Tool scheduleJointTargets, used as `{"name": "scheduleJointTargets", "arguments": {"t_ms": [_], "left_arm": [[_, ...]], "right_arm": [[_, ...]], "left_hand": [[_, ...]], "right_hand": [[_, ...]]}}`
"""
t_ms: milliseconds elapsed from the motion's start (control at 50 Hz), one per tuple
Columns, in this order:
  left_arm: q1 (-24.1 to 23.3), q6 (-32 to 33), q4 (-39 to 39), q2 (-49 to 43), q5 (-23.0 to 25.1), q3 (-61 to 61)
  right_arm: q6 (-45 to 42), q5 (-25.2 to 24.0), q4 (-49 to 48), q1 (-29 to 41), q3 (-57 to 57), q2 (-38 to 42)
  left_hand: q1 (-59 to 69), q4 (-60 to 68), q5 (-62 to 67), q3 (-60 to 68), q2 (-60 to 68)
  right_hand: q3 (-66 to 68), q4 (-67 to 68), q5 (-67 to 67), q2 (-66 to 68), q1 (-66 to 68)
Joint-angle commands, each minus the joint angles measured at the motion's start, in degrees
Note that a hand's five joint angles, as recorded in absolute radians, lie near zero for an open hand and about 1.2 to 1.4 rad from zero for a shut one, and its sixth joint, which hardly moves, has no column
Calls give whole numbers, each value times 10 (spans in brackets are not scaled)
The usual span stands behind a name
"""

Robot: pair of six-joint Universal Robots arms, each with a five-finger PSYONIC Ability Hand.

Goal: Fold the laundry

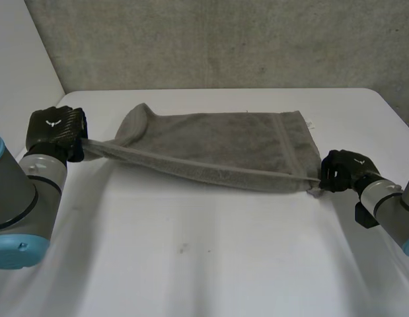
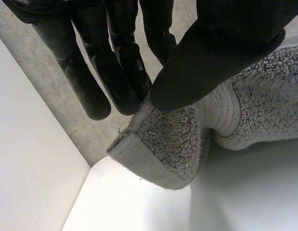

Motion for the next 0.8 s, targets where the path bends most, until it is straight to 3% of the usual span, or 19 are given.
{"name": "scheduleJointTargets", "arguments": {"t_ms": [20,80,200,300,360,400,420,460,580,760,800], "left_arm": [[-4,-5,-1,1,0,-6],[-4,-5,-3,4,0,-9],[-11,-6,-14,7,0,-10],[-19,-7,-19,6,0,-12],[-22,-6,-19,6,0,-18],[-22,-6,-19,6,0,-23],[-22,-6,-19,6,0,-23],[-22,-6,-19,6,0,-23],[-20,-6,-19,6,1,-23],[-17,-6,-19,6,1,-22],[-17,-6,-19,6,1,-22]], "right_arm": [[-7,18,-4,-4,-23,-21],[-43,25,-18,-4,-17,-77],[-145,18,-26,5,-13,-110],[-207,16,71,24,-20,-80],[-206,16,90,27,-20,-69],[-192,16,118,27,-19,-64],[-192,16,118,27,-19,-64],[-143,15,130,25,-12,-68],[-75,10,125,22,21,-75],[-69,13,72,26,30,-43],[-68,13,57,26,24,-32]], "left_hand": [[109,103,104,103,102],[109,103,104,103,102],[109,103,104,103,102],[109,103,104,103,102],[109,103,104,103,102],[109,103,104,103,102],[109,103,104,103,102],[109,103,104,103,102],[109,103,104,103,102],[109,103,104,103,102],[109,103,104,103,102]], "right_hand": [[151,149,172,149,245],[151,149,172,149,245],[151,149,172,149,245],[151,149,172,149,245],[41,38,62,39,135],[-142,-144,-121,-144,-48],[-143,-145,-122,-144,-49],[-337,-339,-316,-339,-243],[-378,-380,-357,-380,-284],[-353,-355,-332,-355,-259],[-298,-300,-277,-299,-204]]}}
